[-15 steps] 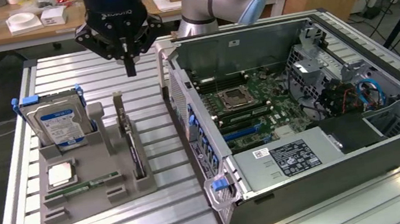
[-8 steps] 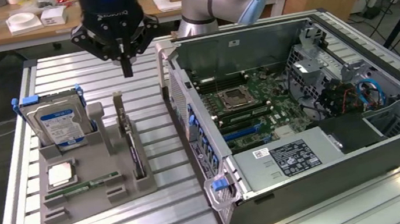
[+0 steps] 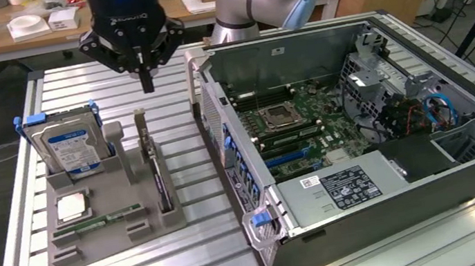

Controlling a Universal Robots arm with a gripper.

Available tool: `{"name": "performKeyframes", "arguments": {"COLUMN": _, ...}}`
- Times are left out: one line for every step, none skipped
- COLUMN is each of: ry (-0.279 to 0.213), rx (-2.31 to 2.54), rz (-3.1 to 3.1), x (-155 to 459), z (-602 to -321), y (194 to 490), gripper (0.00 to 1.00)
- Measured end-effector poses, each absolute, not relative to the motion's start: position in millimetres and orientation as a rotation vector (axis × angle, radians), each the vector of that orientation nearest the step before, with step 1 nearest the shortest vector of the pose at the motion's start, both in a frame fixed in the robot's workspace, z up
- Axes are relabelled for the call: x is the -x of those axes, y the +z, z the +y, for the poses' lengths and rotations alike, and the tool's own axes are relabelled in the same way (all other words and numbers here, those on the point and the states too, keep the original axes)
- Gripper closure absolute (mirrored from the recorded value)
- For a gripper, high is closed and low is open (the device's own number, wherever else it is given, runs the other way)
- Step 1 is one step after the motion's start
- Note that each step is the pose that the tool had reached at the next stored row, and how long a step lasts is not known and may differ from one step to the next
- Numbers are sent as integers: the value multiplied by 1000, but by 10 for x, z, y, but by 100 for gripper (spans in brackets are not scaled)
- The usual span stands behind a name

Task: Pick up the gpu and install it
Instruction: 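Reach for the gpu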

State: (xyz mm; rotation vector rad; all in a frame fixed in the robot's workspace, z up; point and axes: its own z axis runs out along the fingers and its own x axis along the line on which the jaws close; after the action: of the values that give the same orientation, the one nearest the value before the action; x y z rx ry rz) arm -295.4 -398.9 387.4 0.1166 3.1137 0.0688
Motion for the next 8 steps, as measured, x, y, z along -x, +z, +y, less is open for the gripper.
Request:
{"name": "performKeyframes", "arguments": {"ry": 69, "rx": -117, "rz": 3114, "x": 2961, "z": -3988, "y": 3873, "gripper": 89}}
{"name": "performKeyframes", "arguments": {"ry": 69, "rx": -117, "rz": 3114, "x": 2968, "z": -3988, "y": 3874, "gripper": 89}}
{"name": "performKeyframes", "arguments": {"ry": 69, "rx": -117, "rz": 3114, "x": 2975, "z": -3988, "y": 3873, "gripper": 89}}
{"name": "performKeyframes", "arguments": {"ry": 69, "rx": -117, "rz": 3114, "x": 2981, "z": -3988, "y": 3873, "gripper": 89}}
{"name": "performKeyframes", "arguments": {"ry": 69, "rx": -117, "rz": 3114, "x": 2987, "z": -3988, "y": 3873, "gripper": 89}}
{"name": "performKeyframes", "arguments": {"ry": 69, "rx": -117, "rz": 3114, "x": 2994, "z": -3988, "y": 3873, "gripper": 89}}
{"name": "performKeyframes", "arguments": {"ry": 69, "rx": -117, "rz": 3114, "x": 3000, "z": -3988, "y": 3873, "gripper": 89}}
{"name": "performKeyframes", "arguments": {"ry": 69, "rx": -117, "rz": 3114, "x": 3006, "z": -3988, "y": 3873, "gripper": 89}}
